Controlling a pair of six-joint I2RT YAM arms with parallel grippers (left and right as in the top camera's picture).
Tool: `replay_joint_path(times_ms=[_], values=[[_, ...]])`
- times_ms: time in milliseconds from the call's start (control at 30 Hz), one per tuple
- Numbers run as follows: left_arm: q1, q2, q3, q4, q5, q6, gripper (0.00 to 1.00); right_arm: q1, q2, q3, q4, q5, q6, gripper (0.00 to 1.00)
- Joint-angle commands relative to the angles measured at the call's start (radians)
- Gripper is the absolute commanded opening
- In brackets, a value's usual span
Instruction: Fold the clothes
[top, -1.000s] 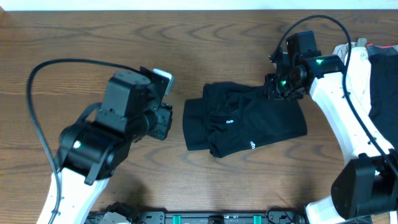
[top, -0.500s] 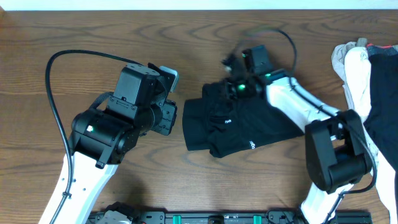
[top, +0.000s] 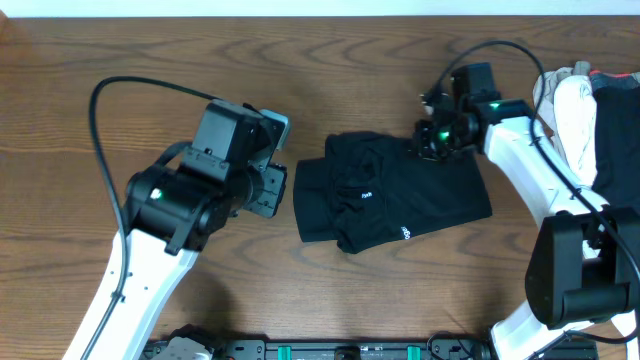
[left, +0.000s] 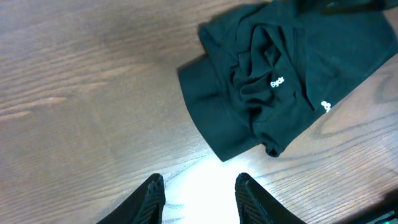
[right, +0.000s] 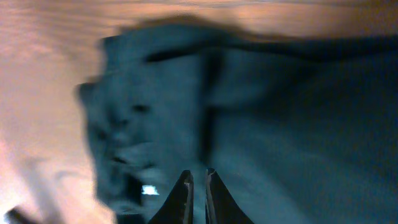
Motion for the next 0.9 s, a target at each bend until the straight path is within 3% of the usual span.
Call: replay_joint_path(times_ms=[0, 167, 467, 567, 733, 867], values=[[0.004, 0.035, 0.004, 0.001, -0.009, -0.002, 0.4, 0.01, 0.01, -0.017, 0.001, 0.072, -0.013, 0.06], [0.004, 0.055, 0.004, 0.0, -0.009, -0.002, 0.4, 0.087, 0.061, -0.087, 0.13, 0.046, 0.1, 0.03], [0.004, 0.054, 0.004, -0.001, -0.009, -0.002, 0.4, 0.212, 0.05, -0.097, 0.642, -0.407, 0.11, 0.04], [0.004, 0.054, 0.004, -0.01, -0.009, -0.002, 0.4, 0.179, 0.02, -0.07, 0.576, -0.355, 0.109, 0.02], [0.004, 0.054, 0.004, -0.023, -0.009, -0.002, 0.4, 0.068, -0.016, -0.049, 0.249, -0.017, 0.071, 0.01], [0.004, 0.054, 0.004, -0.021, -0.01, -0.001, 0.4, 0.018, -0.002, -0.056, 0.087, 0.077, 0.033, 0.01]])
